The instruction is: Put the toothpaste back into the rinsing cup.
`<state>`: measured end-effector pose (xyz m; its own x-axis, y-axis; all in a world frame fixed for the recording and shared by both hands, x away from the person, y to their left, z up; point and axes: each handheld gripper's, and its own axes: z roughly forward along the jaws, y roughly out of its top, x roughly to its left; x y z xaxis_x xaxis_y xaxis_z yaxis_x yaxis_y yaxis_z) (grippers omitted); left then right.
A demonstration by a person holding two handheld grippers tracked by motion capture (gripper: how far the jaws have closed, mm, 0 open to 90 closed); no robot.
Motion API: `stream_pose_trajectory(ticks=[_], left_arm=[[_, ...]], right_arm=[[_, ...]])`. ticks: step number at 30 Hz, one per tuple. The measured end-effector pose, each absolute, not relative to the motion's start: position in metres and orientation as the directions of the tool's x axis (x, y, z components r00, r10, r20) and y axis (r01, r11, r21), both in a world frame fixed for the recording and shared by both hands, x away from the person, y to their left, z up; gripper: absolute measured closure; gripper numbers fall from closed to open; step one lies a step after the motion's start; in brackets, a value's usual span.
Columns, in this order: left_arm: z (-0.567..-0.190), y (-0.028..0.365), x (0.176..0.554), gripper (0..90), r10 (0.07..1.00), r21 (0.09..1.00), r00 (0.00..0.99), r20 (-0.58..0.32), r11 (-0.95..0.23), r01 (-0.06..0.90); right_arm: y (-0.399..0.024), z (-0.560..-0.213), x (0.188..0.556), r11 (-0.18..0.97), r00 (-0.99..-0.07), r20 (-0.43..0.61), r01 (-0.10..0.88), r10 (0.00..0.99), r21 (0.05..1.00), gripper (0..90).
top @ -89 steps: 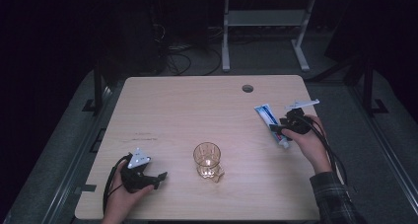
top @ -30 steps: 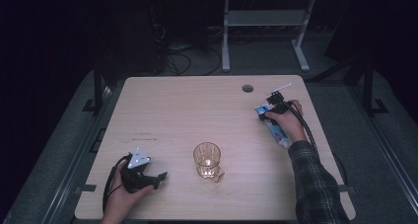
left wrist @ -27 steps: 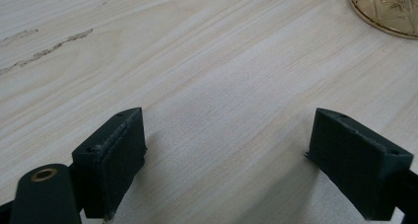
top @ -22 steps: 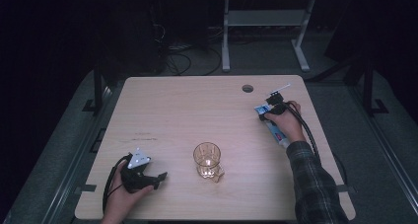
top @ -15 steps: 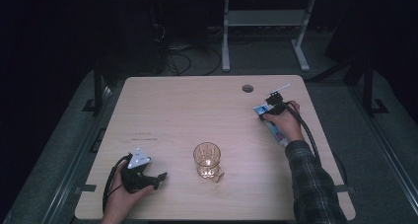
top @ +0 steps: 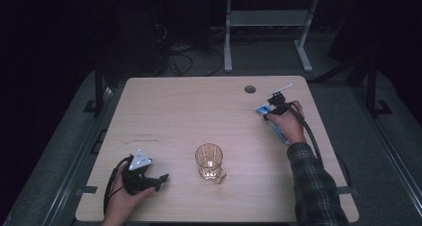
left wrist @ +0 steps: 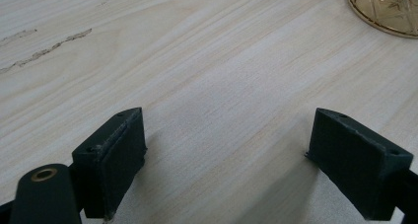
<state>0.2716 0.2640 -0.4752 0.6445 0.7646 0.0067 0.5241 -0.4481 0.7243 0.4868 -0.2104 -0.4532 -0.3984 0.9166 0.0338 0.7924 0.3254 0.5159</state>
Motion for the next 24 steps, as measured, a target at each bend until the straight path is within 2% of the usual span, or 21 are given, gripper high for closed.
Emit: stream_pose_trajectory(ticks=[7,24], left_arm=[[-0.475,0.264,0.272,13.0,0.765,0.724,0.644,0.007,-0.448,0.524],[-0.475,0.264,0.272,13.0,0.764,0.724,0.645,0.007,-0.448,0.524]], right_arm=[[-0.218,-0.449,0.485,0.282,-0.384,0.093,0.801,0.918,0.528,70.2],[-0.225,-0.436,0.48,0.241,-0.383,0.149,0.792,0.912,0.561,72.4]])
